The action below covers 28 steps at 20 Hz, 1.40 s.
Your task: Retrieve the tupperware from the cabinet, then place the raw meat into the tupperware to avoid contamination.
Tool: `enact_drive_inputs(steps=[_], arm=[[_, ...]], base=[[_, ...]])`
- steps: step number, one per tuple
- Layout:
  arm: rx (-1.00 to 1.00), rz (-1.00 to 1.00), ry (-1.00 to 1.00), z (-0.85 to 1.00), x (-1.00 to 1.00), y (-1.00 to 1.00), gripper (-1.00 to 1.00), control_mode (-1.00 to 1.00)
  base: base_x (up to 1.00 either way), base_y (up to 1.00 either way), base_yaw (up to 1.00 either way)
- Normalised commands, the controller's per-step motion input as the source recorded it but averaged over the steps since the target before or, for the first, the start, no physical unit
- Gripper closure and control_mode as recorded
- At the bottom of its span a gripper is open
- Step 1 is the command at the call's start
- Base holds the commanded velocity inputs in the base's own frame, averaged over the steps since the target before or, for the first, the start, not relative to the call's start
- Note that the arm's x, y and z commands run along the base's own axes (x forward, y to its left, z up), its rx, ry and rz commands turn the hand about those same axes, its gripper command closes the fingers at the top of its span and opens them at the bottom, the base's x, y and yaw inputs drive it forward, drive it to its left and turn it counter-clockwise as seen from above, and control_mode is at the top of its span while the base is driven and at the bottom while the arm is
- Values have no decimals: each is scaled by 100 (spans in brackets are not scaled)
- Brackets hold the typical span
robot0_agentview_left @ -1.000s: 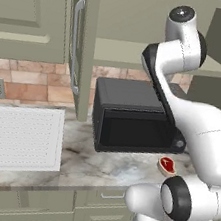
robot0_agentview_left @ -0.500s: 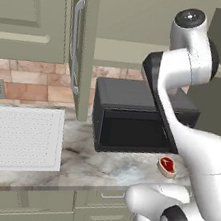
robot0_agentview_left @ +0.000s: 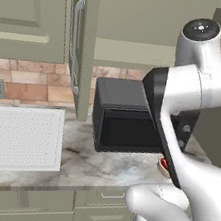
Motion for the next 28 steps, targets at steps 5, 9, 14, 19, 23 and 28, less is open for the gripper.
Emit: enact_drive_inputs(steps=[5,9,14,19,23,28], arm=[[9,-7,3,-27,-81,17,100,-100],[21,-6,-7,-32,-78,7,100,-100],[28,-4,-2,-39,-31,0,100,-100],[15,-6,0,-46,-7,9,100,-100],[7,-8,0,-38,3,9,100,-100],[0,-14,2,-31,19,9,100,-100]], base=[[0,0,0],[0,0,0],[0,0,0],[0,0,0],[0,0,0],[0,0,0]])
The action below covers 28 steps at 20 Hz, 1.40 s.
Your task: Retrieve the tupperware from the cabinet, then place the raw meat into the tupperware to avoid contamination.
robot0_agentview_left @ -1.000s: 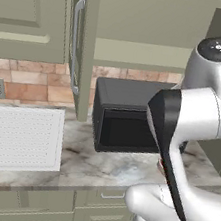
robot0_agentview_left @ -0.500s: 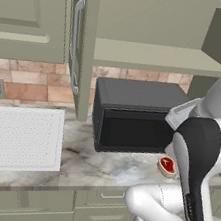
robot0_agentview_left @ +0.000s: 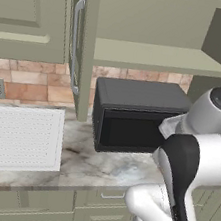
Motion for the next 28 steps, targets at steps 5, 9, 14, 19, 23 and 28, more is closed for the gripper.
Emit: enact_drive_inputs(steps=[5,9,14,19,23,28], arm=[[1,-15,10,-31,22,5,100,-100],[7,-7,9,-30,19,8,100,-100],[5,-3,2,-29,13,11,100,-100],[1,-6,-3,-25,11,15,100,-100],[1,-7,-2,-27,22,16,100,-100],[3,-6,0,-29,31,14,100,-100]], base=[[0,0,0],[0,0,0],[0,0,0],[0,0,0],[0,0,0],[0,0,0]])
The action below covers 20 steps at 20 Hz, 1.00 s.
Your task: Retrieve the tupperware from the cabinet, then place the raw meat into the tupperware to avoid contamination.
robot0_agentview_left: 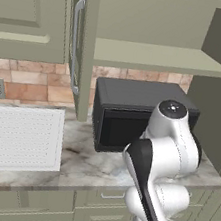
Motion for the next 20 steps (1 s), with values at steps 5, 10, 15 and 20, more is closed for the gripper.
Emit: enact_drive_inputs(steps=[5,10,15,20], arm=[[2,-6,0,-35,34,9,100,-100],[0,-6,0,-43,33,9,100,-100],[3,-5,3,-43,28,5,100,-100],[4,-6,5,-42,19,1,100,-100]], base=[[0,0,0],[0,0,0],[0,0,0],[0,0,0]])
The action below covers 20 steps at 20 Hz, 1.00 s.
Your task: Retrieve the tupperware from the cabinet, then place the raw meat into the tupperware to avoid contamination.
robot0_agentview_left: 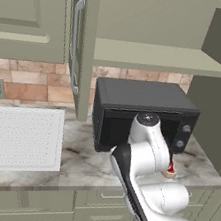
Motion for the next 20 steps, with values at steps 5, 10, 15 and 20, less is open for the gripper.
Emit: enact_drive_inputs(steps=[5,10,15,20], arm=[[4,-4,4,-39,19,0,100,-100],[5,-4,5,-39,22,0,100,-100],[5,-2,3,-33,19,1,100,-100],[5,0,3,-32,16,0,100,-100]], base=[[0,0,0],[0,0,0],[0,0,0],[0,0,0]])
